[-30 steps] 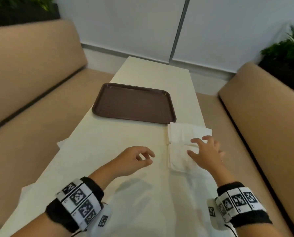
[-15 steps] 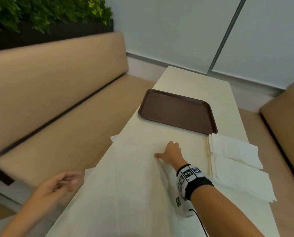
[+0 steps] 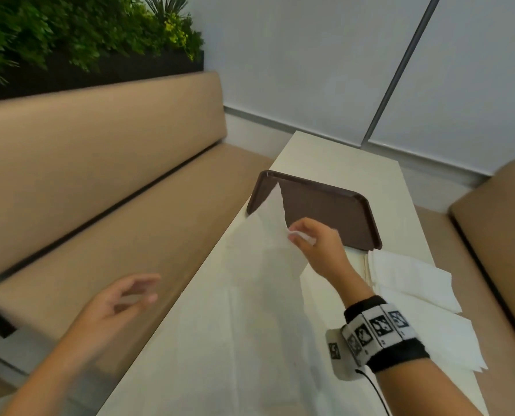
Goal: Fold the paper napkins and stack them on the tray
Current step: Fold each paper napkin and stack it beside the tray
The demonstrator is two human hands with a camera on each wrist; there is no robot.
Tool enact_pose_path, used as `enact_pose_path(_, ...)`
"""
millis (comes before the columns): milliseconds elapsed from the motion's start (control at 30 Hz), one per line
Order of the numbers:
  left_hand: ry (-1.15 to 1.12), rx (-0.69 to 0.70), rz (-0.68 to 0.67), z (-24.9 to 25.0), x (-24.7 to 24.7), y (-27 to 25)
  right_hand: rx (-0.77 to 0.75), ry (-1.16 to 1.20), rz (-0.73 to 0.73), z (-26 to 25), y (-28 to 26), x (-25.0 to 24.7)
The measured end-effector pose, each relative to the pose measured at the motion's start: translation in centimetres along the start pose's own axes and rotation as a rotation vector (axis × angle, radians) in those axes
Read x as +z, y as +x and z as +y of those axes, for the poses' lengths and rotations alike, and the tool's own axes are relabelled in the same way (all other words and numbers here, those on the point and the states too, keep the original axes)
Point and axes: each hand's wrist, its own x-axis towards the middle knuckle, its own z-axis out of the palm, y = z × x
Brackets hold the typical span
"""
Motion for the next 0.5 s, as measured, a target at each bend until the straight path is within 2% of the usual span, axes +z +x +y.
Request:
enact_pose_path(100, -0.013, 0.125, -0.02, 3.3, 1.8, 2.9, -0.143, 0.042, -0.049, -3.9, -0.8, -4.4)
enact_pose_path(200, -0.029, 0.226, -0.041, 6.3, 4.2, 5.9, -0.181, 0.054, -0.123, -5.9, -1.6, -7.1)
enact_pose_path(300, -0.03, 0.294, -0.107, 9.7, 6.9, 8.0, -0.198, 0.03, -0.111, -6.7, -2.4, -8.4)
enact_pose_path(400, -0.101, 0.283, -0.277, 13.2, 8.9, 8.6, -0.171, 0.165, -0.06, -7.2, -3.4, -10.0)
enact_pose_path(500, -0.213, 0.23, -0.488, 14.4, 9.9, 8.3, -0.091, 0.384, 0.035, -6.6, -4.3, -11.9)
